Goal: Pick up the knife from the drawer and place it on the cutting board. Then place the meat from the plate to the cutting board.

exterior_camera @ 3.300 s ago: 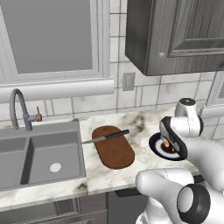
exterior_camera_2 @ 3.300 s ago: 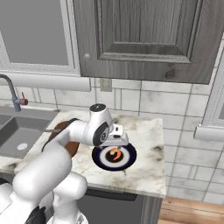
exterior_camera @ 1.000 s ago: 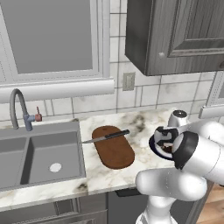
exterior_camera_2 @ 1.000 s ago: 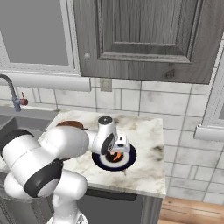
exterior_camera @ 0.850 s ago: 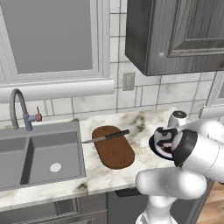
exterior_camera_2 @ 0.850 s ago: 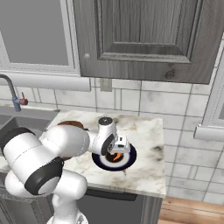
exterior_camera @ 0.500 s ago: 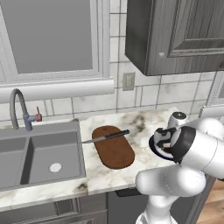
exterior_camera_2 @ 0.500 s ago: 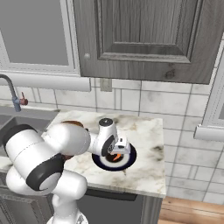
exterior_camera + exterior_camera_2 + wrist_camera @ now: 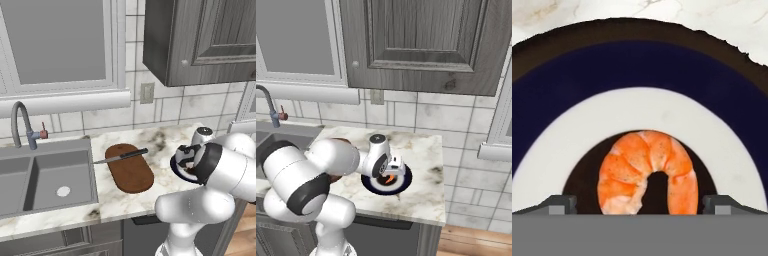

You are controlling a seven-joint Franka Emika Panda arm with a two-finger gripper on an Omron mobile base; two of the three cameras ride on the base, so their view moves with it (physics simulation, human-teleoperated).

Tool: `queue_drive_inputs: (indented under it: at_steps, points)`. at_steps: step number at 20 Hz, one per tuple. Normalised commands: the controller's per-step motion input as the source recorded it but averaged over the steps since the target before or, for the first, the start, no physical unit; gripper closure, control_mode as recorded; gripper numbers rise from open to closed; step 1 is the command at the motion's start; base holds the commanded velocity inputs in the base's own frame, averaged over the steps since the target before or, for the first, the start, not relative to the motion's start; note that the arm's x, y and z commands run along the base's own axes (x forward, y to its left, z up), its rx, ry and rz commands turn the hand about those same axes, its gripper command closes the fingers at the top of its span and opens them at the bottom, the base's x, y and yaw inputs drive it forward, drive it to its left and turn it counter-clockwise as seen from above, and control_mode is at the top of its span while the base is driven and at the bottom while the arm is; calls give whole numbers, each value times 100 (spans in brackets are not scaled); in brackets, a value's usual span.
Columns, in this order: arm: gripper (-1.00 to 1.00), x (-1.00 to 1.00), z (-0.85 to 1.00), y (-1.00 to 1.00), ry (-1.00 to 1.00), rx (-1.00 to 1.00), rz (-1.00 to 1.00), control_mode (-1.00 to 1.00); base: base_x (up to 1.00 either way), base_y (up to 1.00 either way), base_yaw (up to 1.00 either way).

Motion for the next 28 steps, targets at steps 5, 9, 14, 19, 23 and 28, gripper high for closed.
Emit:
queue_drive_inputs:
  at_steps: [5,9,14,19,23,28]
  points:
    - [-100,13,-7,0,0,0,0,-100,0,0,0]
    - [100,9,-15,0,0,1,1,-100,0,0,0]
    - [100,0,-21,0,1,1,2,-100,0,0,0]
    - [100,-2,-8,0,0,1,3,-100,0,0,0]
    - [100,-30,5,0,-7,0,7,-100,0,0,0]
    - [100,-39,29,1,-13,0,7,-100,0,0,0]
